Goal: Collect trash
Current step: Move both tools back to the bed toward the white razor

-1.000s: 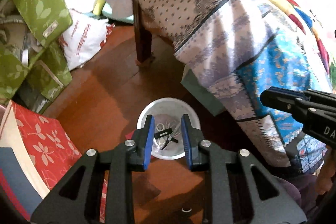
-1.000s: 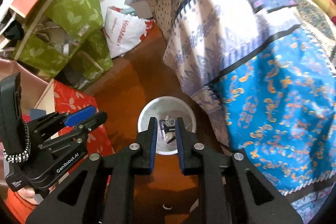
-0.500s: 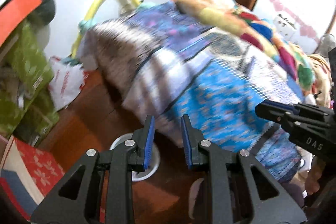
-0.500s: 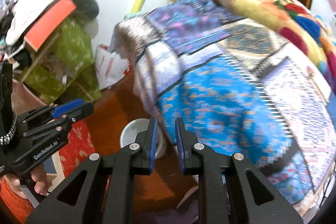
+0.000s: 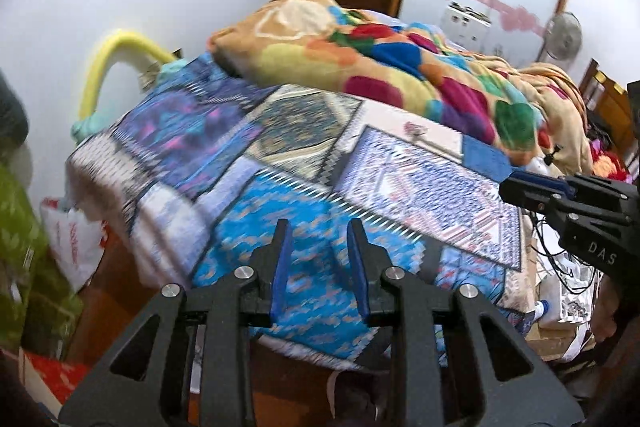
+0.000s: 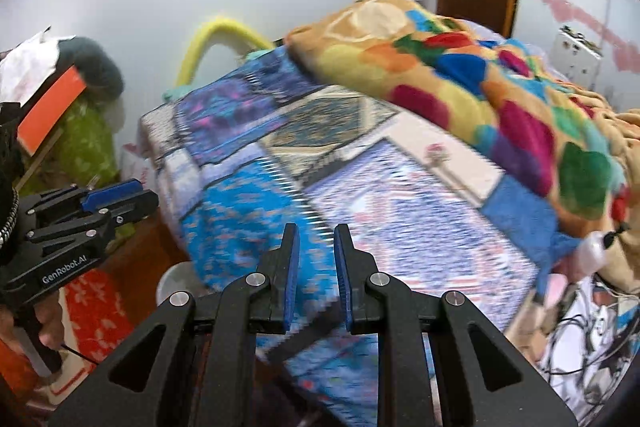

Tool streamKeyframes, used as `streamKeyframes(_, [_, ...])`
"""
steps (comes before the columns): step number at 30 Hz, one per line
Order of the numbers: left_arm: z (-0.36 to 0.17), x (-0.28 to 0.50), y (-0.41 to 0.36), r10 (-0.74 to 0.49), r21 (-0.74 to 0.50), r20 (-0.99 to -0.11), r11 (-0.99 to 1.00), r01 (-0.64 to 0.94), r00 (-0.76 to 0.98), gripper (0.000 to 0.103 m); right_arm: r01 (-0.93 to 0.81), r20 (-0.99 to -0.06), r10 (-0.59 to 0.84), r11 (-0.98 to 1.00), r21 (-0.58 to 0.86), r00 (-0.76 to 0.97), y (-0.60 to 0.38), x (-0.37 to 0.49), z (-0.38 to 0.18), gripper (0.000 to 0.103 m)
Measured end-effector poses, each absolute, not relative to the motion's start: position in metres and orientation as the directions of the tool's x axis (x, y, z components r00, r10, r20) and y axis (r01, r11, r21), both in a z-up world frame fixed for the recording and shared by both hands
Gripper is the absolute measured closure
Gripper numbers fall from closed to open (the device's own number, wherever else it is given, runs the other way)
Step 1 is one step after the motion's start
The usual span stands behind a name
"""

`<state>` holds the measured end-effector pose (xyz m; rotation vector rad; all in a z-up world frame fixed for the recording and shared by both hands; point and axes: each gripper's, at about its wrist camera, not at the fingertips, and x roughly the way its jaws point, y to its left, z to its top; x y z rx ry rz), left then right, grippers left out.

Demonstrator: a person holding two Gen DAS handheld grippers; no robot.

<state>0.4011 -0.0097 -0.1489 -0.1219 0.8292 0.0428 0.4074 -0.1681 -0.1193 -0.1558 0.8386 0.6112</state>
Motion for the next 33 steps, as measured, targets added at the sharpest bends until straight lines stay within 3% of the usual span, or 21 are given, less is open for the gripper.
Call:
streamKeyframes(2, [-0.147, 0.415, -0.022, -0.018, -0.085, -0.736, 0.994, -0.066, 0.677, 0.060, -0.540, -0.734, 0.428, 0.836, 0.100, 0.528, -0.186, 0.421, -0.118, 0.071])
streamKeyframes(3, [-0.147, 0.423, -0.028, -0.020, -0.081, -0.736, 0.995, -0.058, 0.677, 0.053, -0.531, -0.730, 0.424, 0.842, 0.100, 0.536, -0.193, 0.426, -0.118, 0.068])
streamKeyframes(5, [-0.147, 0.437, -0.038, -0.028, -0.082, -0.732, 0.996, -0.047, 0.681, 0.050, -0.509, -0.728, 0.407, 0.856, 0.093, 0.551, -0.205, 0.438, -0.120, 0.067])
streamKeyframes(16, [-0.181, 0.510, -0.063, -0.079, -0.102, -0.750, 0.995, 0.003, 0.657, 0.050, -0.462, -0.798, 0.309, 0.886, 0.043, 0.518, -0.227, 0.520, -0.176, 0.067])
streamKeyframes(30, [-0.250, 0.565, -0.067, -0.098, -0.107, -0.810, 0.994, 0.018, 0.579, 0.050, -0.539, -0.858, 0.234, 0.840, -0.060, 0.458, -0.201, 0.610, -0.247, 0.067])
streamKeyframes(33, [-0.258, 0.573, -0.066, -0.101, -0.116, -0.813, 0.993, 0.011, 0.573, 0.050, -0.573, -0.852, 0.250, 0.817, -0.070, 0.461, -0.200, 0.611, -0.249, 0.075])
